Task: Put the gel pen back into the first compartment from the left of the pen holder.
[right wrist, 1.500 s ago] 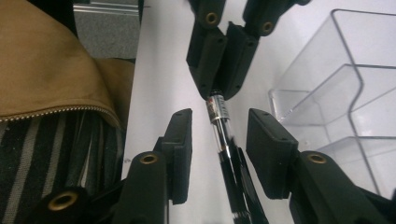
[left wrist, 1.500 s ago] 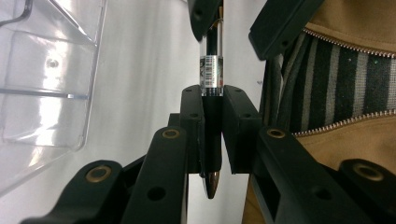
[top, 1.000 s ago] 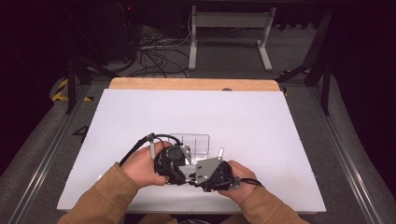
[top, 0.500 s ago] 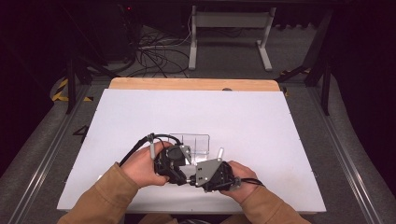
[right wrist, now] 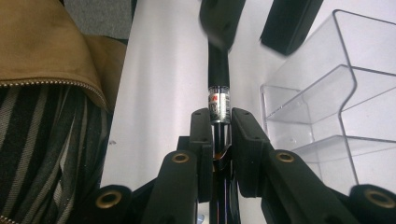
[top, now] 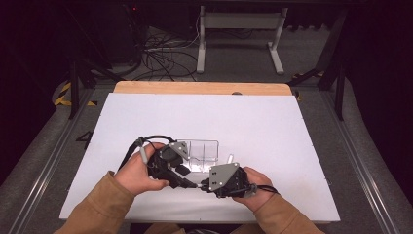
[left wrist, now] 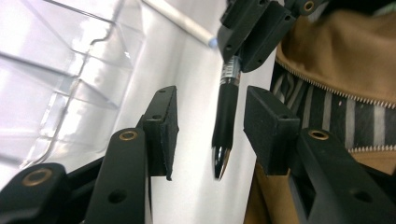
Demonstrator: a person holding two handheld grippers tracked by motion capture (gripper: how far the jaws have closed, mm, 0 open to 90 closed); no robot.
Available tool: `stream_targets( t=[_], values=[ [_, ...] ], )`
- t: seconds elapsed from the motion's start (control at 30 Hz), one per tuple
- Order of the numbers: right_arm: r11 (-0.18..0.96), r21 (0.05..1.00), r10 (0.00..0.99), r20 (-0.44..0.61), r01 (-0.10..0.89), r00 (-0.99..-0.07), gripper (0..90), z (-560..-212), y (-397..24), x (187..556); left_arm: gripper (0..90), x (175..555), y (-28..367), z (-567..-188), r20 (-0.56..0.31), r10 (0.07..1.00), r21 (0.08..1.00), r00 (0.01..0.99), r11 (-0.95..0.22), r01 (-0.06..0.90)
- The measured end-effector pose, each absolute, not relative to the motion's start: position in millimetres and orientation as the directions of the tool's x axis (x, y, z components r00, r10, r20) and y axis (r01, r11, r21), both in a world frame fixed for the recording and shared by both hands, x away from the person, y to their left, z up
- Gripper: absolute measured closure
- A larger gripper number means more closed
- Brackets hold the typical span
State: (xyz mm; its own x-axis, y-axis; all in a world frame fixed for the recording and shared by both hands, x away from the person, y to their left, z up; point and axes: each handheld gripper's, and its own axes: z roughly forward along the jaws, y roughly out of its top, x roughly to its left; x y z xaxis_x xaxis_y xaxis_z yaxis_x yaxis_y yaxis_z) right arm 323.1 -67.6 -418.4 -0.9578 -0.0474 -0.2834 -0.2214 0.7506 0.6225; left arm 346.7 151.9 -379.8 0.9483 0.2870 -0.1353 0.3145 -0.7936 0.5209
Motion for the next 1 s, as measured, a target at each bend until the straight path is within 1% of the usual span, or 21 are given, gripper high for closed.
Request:
stream_targets(
  t=[0.1,0.43,0.57,0.63,0.7,0.87,1.0],
  values=[
    [0.747,0.627,-0.042,-0.285,-0.219,-0.958,79.9,-417.2,-70.5,323.1,55.9,344.6,160.3,-377.5,-0.132,0.306,0.572,0.943,-0.753,0.325],
    [0.737,0.641,-0.021,-0.296,-0.215,-0.955,79.9,-411.6,-78.8,322.0,54.4,338.9,176.0,-371.4,-0.118,0.318,0.655,0.941,-0.687,0.315],
    [0.729,0.653,-0.010,-0.290,-0.205,-0.957,79.9,-407.4,-82.8,322.3,47.3,335.4,183.8,-372.1,-0.098,0.341,0.709,0.935,-0.636,0.306],
    [0.721,0.663,0.003,-0.289,-0.198,-0.957,79.9,-405.4,-84.8,323.0,42.0,333.5,189.6,-373.2,-0.091,0.371,0.743,0.924,-0.593,0.311],
    [0.712,0.677,0.016,-0.282,-0.187,-0.959,79.9,-403.4,-87.7,323.7,40.3,332.0,195.6,-374.7,-0.089,0.392,0.772,0.916,-0.554,0.312],
    [0.689,0.705,0.051,-0.280,-0.169,-0.959,79.9,-396.8,-96.4,324.7,28.8,326.2,212.2,-378.4,-0.067,0.461,0.828,0.885,-0.470,0.307],
    [0.655,0.739,0.082,-0.274,-0.155,-0.958,79.9,-389.4,-102.0,325.8,22.6,320.8,221.4,-382.7,-0.026,0.525,0.859,0.851,-0.424,0.288]
  ],
)
